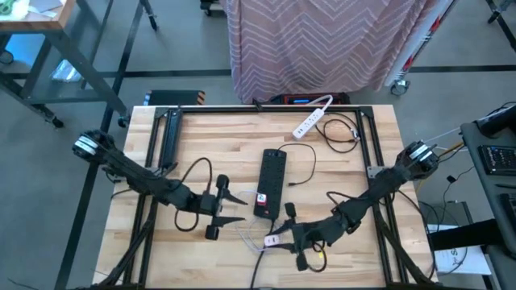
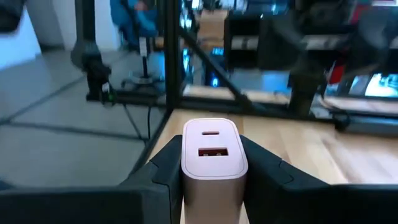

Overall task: Insert USB
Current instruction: Insert the pink charger adapter into the white outlet extension

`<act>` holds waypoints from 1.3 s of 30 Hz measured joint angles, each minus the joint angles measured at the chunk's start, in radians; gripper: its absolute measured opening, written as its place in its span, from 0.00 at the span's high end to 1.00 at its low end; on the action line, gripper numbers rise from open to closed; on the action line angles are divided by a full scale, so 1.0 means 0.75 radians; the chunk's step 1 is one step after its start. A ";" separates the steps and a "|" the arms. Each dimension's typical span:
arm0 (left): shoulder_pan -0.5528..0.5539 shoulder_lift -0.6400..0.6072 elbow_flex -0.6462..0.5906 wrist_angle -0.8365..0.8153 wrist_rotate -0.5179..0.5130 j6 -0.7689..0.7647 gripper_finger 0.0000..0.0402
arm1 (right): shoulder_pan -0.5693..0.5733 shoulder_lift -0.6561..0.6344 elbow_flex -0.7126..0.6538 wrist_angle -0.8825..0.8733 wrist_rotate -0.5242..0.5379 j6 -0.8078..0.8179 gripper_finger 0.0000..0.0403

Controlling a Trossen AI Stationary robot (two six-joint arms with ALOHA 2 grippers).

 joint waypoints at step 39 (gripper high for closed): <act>0.047 0.006 0.020 -0.054 -0.094 -0.050 0.42 | -0.250 -0.001 0.024 0.236 0.021 -0.225 0.75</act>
